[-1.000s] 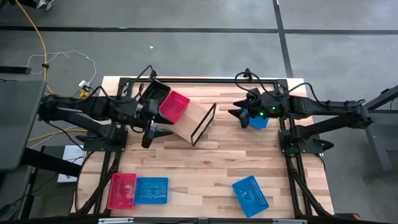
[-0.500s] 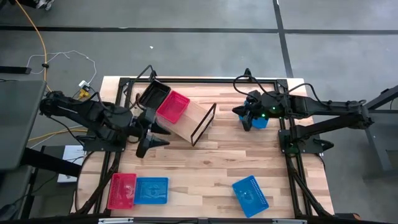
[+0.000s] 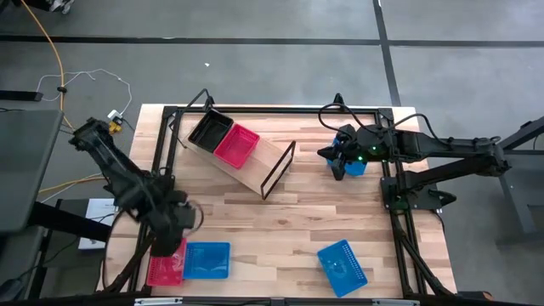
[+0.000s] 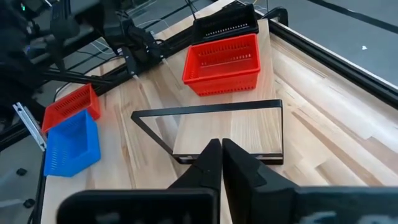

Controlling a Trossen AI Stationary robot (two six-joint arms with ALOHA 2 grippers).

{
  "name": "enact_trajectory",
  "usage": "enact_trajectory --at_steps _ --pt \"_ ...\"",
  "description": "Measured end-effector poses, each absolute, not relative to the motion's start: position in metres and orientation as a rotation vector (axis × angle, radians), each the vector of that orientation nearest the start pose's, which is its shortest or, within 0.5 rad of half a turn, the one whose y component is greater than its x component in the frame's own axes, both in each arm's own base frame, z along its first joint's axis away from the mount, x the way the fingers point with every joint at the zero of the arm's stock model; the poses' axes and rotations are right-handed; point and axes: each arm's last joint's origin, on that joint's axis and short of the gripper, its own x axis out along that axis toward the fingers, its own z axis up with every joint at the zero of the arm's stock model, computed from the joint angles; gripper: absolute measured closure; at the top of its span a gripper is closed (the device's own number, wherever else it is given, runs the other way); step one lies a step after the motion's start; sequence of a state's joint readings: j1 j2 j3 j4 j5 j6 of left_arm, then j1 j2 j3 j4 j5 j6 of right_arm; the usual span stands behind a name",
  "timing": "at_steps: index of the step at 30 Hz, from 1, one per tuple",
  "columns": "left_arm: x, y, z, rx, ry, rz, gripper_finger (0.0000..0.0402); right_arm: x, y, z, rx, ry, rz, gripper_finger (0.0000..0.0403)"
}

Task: Stack baskets on shelf by color
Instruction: Stack the red bin into the red bin on the shelf

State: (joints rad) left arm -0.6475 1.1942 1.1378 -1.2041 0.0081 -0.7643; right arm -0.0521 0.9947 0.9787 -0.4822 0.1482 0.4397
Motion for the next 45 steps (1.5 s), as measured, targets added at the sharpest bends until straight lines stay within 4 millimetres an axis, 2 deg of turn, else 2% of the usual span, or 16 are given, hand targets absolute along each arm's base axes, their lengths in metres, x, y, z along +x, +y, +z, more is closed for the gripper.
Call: enact_trajectory --at_steps 4,9,12,15,24,33,35,38,43,45 --pt "0.149 -0.147 0.284 -0.123 1.449 -0.044 0.0193 0.206 -0.015 0.335 0.41 0.446 -0.303 0.0402" --pt "0.145 -0.166 0.251 -0.216 1.453 -0.101 0.0193 0.206 -0.015 0.335 0.412 0.446 -0.304 0.0402" --pt "0.141 -0.162 0.233 -0.213 1.474 -0.04 0.0193 0.206 -0.015 0.335 0.413 0.446 -0.304 0.0402" --pt "0.139 -0.157 0.222 -0.186 1.482 -0.002 0.0193 0.206 -0.015 0.335 0.413 0.446 -0.305 0.0402" --pt "0.127 -0.149 0.19 -0.157 1.582 -0.018 0.0193 0.206 -0.015 0.334 0.412 0.454 -0.307 0.0403" --pt "0.124 -0.147 0.172 -0.209 1.59 -0.039 0.0197 0.206 -0.015 0.334 0.408 0.45 -0.321 0.0403" --pt "0.123 -0.146 0.171 -0.202 1.593 -0.031 0.0209 0.206 -0.015 0.334 0.408 0.45 -0.322 0.0403" --pt "0.123 -0.145 0.169 -0.19 1.595 -0.029 0.0247 0.206 -0.016 0.334 0.408 0.45 -0.323 0.0403" --pt "0.122 -0.144 0.168 -0.185 1.602 -0.038 0.036 0.206 -0.016 0.334 0.401 0.444 -0.345 0.0403" --pt "0.121 -0.143 0.171 -0.202 1.61 -0.063 0.039 0.206 -0.016 0.334 0.401 0.444 -0.346 0.0403"
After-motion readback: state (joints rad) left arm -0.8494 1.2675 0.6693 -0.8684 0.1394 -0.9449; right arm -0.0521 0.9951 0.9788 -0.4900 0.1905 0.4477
